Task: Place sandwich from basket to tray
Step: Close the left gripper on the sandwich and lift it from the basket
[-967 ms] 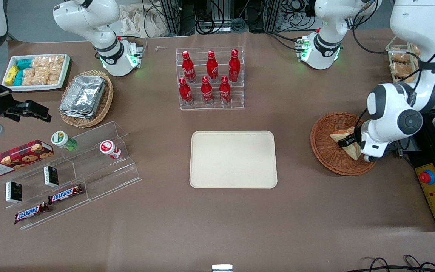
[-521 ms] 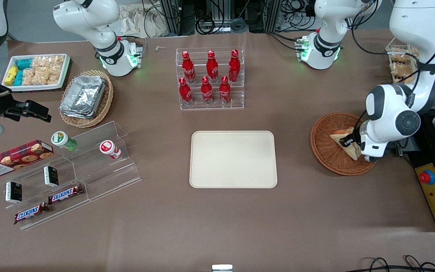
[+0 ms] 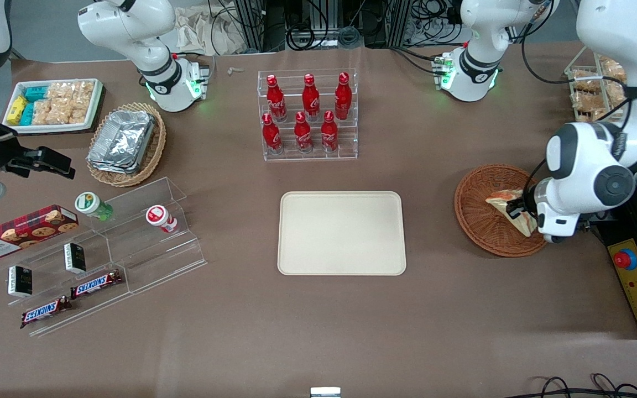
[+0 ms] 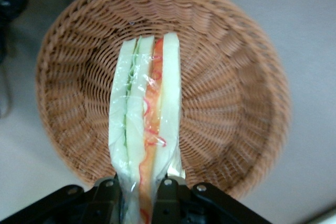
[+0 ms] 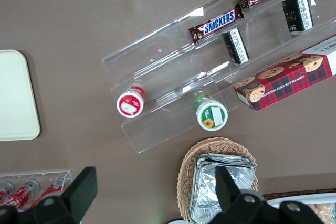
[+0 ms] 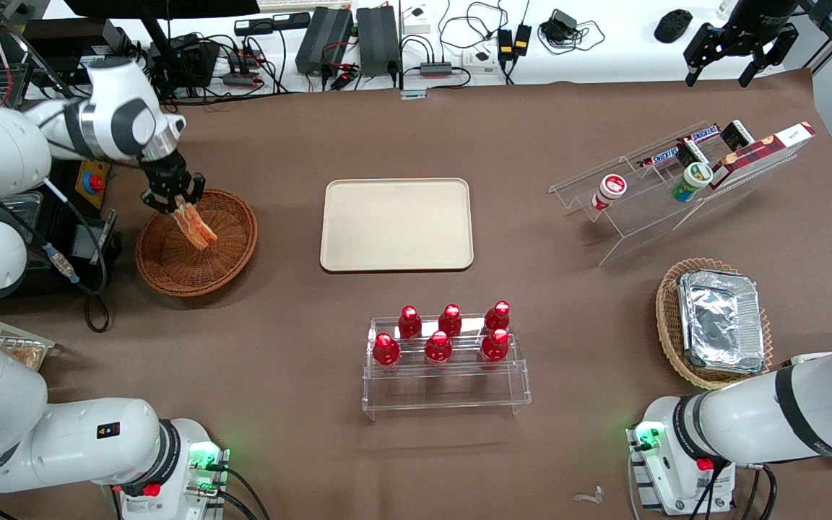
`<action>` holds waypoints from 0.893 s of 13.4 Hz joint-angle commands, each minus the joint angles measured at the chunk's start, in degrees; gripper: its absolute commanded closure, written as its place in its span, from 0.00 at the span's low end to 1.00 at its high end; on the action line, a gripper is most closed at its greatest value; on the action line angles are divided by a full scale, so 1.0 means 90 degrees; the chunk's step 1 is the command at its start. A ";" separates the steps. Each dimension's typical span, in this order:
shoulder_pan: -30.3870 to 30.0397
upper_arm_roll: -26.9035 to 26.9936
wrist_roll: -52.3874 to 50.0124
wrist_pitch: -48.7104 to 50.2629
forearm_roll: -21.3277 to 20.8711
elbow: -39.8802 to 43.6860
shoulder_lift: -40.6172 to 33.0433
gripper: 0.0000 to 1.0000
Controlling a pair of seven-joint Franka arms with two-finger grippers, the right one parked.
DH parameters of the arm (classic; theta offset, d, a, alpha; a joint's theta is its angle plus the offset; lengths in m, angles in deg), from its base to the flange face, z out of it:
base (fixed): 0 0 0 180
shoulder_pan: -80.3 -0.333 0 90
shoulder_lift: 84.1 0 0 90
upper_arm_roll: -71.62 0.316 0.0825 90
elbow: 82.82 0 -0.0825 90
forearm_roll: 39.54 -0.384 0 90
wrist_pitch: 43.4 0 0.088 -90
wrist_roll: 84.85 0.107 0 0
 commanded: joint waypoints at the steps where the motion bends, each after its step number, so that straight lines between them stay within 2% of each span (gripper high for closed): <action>1: 0.0023 -0.0281 -0.0188 0.1149 -0.0090 0.1236 0.0083 1.00; 7: 0.0023 -0.0973 -0.0129 0.1738 -0.0090 0.2605 0.0092 1.00; 12: 0.0023 -0.1755 0.0135 0.2051 -0.0139 0.2939 0.0414 1.00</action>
